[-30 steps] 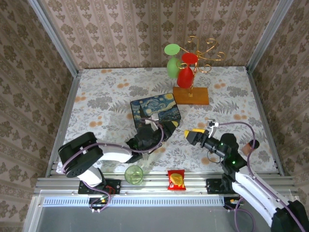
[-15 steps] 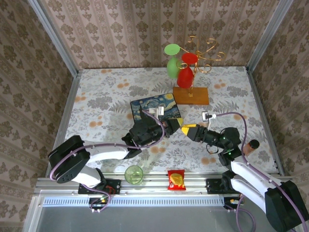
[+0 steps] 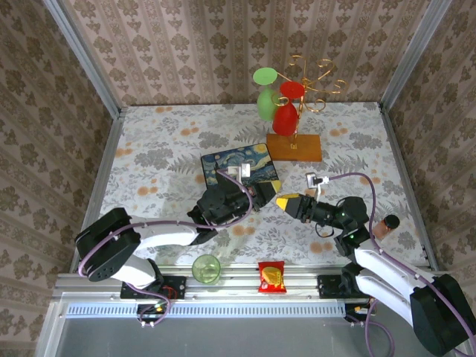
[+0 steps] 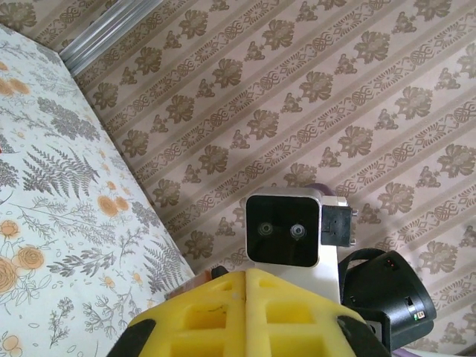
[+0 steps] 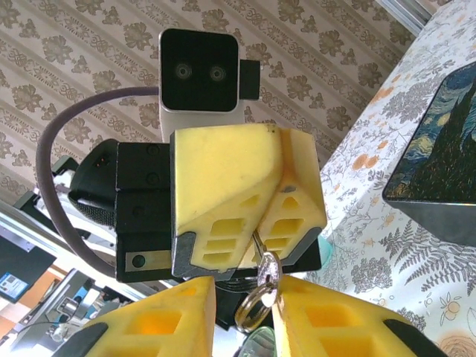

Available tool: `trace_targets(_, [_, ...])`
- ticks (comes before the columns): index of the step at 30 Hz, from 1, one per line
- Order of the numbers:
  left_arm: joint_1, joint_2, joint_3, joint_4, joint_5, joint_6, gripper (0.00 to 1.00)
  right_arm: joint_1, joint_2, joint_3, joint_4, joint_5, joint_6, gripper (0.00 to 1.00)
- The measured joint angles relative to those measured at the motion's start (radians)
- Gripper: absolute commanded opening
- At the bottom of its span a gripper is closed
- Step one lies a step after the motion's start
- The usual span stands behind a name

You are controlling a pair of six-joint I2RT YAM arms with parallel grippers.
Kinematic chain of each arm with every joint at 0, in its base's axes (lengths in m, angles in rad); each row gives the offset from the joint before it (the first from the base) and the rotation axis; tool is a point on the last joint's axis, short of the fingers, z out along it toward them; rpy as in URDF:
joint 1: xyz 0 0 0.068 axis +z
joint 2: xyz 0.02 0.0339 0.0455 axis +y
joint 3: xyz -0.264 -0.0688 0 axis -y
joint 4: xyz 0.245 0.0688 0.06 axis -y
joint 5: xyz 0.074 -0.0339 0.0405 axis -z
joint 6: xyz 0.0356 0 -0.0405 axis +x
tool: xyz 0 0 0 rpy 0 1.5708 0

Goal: Unlock the padlock with the key

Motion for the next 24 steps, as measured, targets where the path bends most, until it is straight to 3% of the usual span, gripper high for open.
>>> trace_targets(5, [0.000, 0.017, -0.007, 0.034, 0.002, -0.023, 0.00, 0.000, -0.002, 0.000, -0.007, 0.019, -0.019, 0.27])
trace_targets(13, [-0.001, 0.018, -0.009, 0.055, 0.002, -0.034, 0.00, 0.000, 0.000, 0.000, -0.008, 0.043, -0.038, 0.13])
trace_targets(24, [0.005, 0.018, -0.011, 0.054, 0.016, -0.042, 0.00, 0.000, -0.005, 0.000, -0.014, 0.053, -0.045, 0.13])
